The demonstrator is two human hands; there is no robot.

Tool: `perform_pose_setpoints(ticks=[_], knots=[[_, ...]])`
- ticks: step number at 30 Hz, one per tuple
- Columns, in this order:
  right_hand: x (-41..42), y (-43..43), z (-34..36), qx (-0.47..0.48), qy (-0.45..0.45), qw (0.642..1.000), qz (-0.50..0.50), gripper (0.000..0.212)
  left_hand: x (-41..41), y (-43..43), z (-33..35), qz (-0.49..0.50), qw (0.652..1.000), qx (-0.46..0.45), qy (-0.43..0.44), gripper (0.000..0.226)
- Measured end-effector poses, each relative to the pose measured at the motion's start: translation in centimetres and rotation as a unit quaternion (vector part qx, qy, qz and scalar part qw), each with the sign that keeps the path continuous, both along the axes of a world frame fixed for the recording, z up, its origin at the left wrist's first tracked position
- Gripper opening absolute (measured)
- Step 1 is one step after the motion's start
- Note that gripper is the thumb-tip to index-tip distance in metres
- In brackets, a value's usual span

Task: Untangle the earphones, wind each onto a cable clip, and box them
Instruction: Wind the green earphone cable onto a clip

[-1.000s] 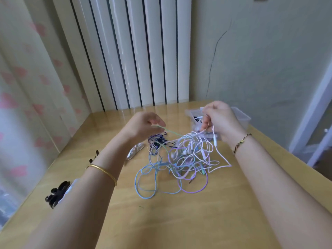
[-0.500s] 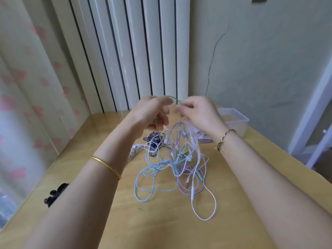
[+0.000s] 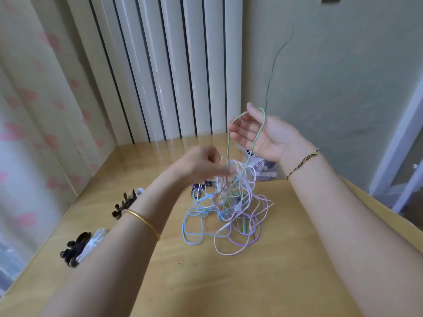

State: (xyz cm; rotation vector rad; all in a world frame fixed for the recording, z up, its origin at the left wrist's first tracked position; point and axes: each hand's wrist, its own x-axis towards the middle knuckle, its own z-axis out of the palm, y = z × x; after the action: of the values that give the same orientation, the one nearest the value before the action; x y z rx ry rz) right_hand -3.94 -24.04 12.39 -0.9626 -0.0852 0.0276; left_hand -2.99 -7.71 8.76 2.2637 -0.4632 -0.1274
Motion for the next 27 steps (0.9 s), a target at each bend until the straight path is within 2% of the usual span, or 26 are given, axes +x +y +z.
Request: perform_pose_setpoints(ticks=[2, 3, 4, 6, 10, 11, 12, 13, 16, 18, 20, 21, 23, 25, 27], knots=[[-0.2, 0.2, 0.0, 0.009, 0.017, 0.999, 0.026, 0.029, 0.3, -0.7, 0.3, 0.024, 0.991, -0.096, -0.095, 0.037], [-0.3, 0.3, 0.1, 0.012, 0.019, 0.999, 0.034, 0.028, 0.6, -1.0, 0.2, -0.003, 0.989, -0.089, -0.118, 0.045], [-0.4, 0.4, 0.2, 0.015, 0.018, 0.999, 0.039, 0.027, 0.9, -1.1, 0.0, -0.034, 0.990, -0.045, -0.131, 0.048], [-0.8, 0.3, 0.9, 0.019, 0.014, 0.999, 0.037, 0.028, 1.5, -1.3, -0.7, -0.070, 0.987, 0.052, -0.137, 0.037], [-1.6, -1.1, 2.5, 0.134, 0.025, 0.990, 0.043, 0.039, 2.4, -1.3, -2.8, -0.040, 0.987, 0.132, -0.086, 0.029], [-1.7, -1.5, 2.7, 0.159, 0.030, 0.985, 0.060, 0.040, 2.3, -1.3, -3.1, -0.032, 0.984, 0.153, -0.083, 0.021], [-1.9, -1.9, 2.6, 0.170, 0.034, 0.982, 0.078, 0.039, 2.4, -1.2, -3.4, -0.017, 0.981, 0.174, -0.087, 0.012], [-2.1, -2.3, 2.5, 0.169, 0.030, 0.981, 0.092, 0.035, 2.6, -1.1, -3.6, 0.007, 0.977, 0.193, -0.089, 0.014], [-2.9, -3.8, 1.5, 0.126, 0.007, 0.988, 0.086, 0.016, 3.5, 0.0, -4.3, 0.109, 0.972, 0.199, -0.059, 0.023], [-3.5, -5.3, 0.3, 0.045, 0.012, 0.997, 0.054, 0.017, 3.9, 0.9, -4.8, 0.150, 0.985, 0.083, 0.015, 0.017], [-3.7, -6.6, -1.7, -0.142, 0.010, 0.990, -0.003, 0.018, 3.8, 1.4, -5.0, 0.176, 0.981, -0.042, 0.066, 0.014], [-3.7, -6.9, -3.0, -0.281, 0.011, 0.959, -0.025, 0.016, 3.7, 1.5, -4.9, 0.190, 0.976, -0.078, 0.072, 0.013], [-3.8, -6.9, -5.5, -0.521, 0.041, 0.852, -0.012, 0.019, 3.3, 1.1, -4.4, 0.206, 0.964, -0.145, 0.083, 0.011], [-3.6, -6.5, -7.0, -0.636, 0.060, 0.768, 0.040, 0.034, 3.0, 0.5, -3.9, 0.207, 0.955, -0.191, 0.090, 0.011], [-3.4, -5.8, -7.1, -0.705, 0.029, 0.709, -0.002, 0.041, 2.5, -0.1, -3.3, 0.191, 0.958, -0.192, 0.089, 0.008]])
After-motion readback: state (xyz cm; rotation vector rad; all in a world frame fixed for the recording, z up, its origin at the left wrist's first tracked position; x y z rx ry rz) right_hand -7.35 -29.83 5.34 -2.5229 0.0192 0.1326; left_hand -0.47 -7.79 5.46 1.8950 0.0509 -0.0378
